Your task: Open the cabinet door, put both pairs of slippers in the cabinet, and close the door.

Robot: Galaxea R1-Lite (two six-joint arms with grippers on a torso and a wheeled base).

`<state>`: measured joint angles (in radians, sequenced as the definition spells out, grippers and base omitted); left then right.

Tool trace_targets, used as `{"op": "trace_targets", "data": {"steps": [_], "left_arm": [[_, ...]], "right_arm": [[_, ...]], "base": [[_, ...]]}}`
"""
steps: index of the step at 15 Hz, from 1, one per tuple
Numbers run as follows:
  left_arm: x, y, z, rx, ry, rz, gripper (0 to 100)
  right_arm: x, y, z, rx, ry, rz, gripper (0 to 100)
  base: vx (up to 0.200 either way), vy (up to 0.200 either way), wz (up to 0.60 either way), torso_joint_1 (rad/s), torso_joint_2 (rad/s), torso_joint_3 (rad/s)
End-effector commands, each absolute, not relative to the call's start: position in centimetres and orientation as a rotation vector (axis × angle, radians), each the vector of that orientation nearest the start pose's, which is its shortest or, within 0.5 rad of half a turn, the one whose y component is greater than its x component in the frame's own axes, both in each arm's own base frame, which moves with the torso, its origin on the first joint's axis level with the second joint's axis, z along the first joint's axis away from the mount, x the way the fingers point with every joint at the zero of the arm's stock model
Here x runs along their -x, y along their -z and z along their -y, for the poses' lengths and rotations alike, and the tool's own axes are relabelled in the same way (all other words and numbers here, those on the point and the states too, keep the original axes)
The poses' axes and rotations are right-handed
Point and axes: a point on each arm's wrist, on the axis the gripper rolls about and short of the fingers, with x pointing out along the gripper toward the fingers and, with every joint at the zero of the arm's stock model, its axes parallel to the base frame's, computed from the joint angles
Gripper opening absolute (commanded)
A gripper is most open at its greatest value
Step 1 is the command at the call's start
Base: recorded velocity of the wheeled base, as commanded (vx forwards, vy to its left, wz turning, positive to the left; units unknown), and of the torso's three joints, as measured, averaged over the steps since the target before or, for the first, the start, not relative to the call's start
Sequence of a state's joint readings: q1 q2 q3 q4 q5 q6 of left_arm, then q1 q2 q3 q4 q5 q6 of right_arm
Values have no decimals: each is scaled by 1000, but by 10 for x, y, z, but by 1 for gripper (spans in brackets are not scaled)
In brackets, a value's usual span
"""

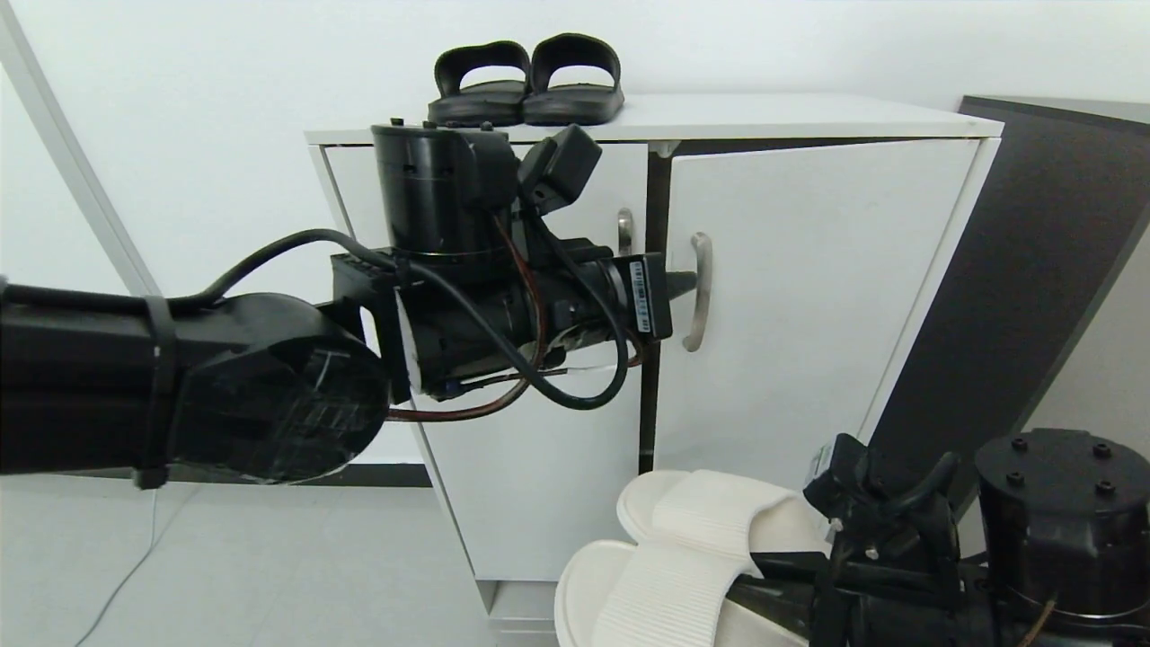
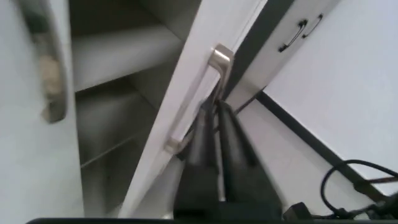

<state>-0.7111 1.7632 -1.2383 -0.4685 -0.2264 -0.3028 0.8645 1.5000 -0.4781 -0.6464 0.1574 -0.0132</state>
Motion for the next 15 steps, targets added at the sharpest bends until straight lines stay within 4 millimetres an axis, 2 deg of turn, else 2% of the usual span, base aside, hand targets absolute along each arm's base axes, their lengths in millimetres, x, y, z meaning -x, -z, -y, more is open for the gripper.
{"op": "trace_targets", "data": {"steps": [1, 3, 5, 6, 10, 15], "left_arm": [[-229, -277, 220, 266, 960, -179, 0], [-217, -281, 210, 269, 964, -169, 0], [-217, -286, 204, 277, 953, -155, 0], [-224, -286, 196, 280, 927, -148, 0], [-251, -282, 192, 279, 913, -157, 0], [-291, -273, 213, 288, 898, -114, 0]], "right_arm": [[-138, -155, -171, 143, -1042, -345, 0], [-136, -155, -172, 146, -1051, -346, 0], [-134, -153, -172, 171, -1064, -342, 0], [-133, -151, -172, 189, -1067, -337, 0], [-133, -150, -171, 194, -1069, -340, 0], [-132, -149, -172, 201, -1074, -343, 0]], "base": [[0, 0, 0, 0, 0, 0], [0, 0, 0, 0, 0, 0], [0, 0, 0, 0, 0, 0], [0, 0, 0, 0, 0, 0], [0, 0, 0, 0, 0, 0], [0, 0, 0, 0, 0, 0]]}}
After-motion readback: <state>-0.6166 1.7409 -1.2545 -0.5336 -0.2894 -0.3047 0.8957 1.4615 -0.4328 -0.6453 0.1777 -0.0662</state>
